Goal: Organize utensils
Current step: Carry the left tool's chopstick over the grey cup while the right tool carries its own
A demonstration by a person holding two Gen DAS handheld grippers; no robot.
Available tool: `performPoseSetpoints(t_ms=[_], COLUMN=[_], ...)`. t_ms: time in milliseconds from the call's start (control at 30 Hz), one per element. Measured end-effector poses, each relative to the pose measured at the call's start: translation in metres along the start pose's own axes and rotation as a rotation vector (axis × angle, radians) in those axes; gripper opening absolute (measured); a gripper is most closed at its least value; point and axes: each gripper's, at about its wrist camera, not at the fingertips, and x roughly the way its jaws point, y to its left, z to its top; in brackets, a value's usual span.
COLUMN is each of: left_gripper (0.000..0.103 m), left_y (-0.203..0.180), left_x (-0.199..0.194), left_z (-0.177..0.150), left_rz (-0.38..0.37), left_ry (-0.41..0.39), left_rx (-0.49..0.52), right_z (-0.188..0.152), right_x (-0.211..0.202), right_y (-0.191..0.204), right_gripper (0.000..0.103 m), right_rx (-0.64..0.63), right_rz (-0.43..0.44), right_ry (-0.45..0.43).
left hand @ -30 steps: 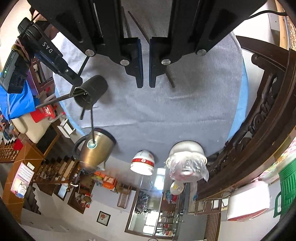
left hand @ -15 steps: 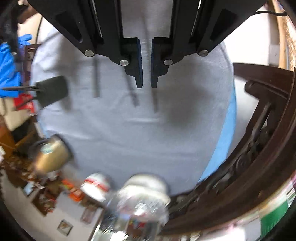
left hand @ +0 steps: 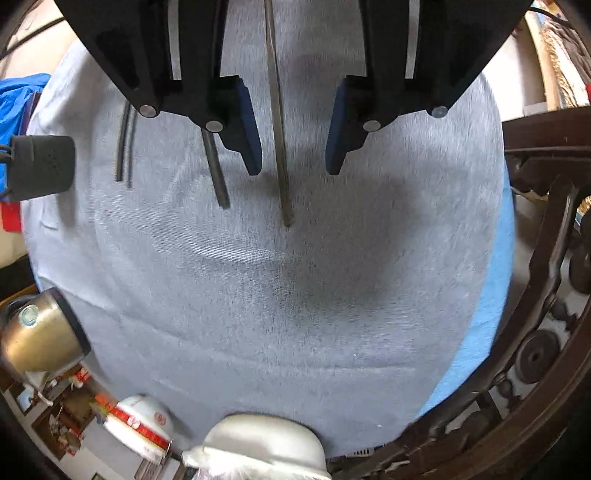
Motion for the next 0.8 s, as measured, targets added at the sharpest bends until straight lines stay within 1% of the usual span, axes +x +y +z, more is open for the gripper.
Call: performPoseSetpoints(t_ms=[67,167,200,233,300,333,367,467,600,800], left_gripper=[0.036,0.036,0.034,0.030,0.015,0.010,0.007,0.007,0.006,0.005], left_y=[0.000,-0.002,-0.002,-0.004,-0.006,-0.007,-0.008,-0.009,-0.010,-0.027], left_x=[0.009,0.017,0.018,0.019,0.021,0.022,0.022,0.019,-0.010,-0.082], left_z=[0.005,0.008,0.010,0.010,0.013,0.014,0.014,0.011,-0.001,-0.028], left_rz=[0.021,0.027,0.031,0.030,0.026,0.023,0.019,0.004,-0.012,-0.069], left_ry=[0.013,0.026,0.017,0.006,-0.006,-0.009,-0.011,-0.023,-0.099,-0.258], left_rx=[0.004,0.010,0.014,0.021,0.035,0.041,0.045,0.042,0.049,0.122], right_z=[0.000,0.000,0.000,0.000,0.000,0.000,0.000,-0.001,0.000,0.006], right_x=[0.001,0.000,0.000,0.001,0.001,0.002,0.002,0.000,-0.003,-0.014], right_y=[0.000,0.001,0.001,0.001,0.002,0.003,0.004,0.008,0.013,0.020], right_gripper=[0.006,0.006,0.006,0.006,0.006,0.006,0.006,0.006,0.006,0.006], right_rx=[0.001,-0.004,-0.005,-0.006,-0.009,-0.010,-0.011,-0.024,-0.037,-0.050], right_rz=[0.001,0.000,0.001,0.002,0.001,0.001,0.002,-0.001,-0.006,-0.005], right_ry=[0.001,0.001,0.002,0.003,0.005,0.007,0.008,0.006,-0.006,-0.058])
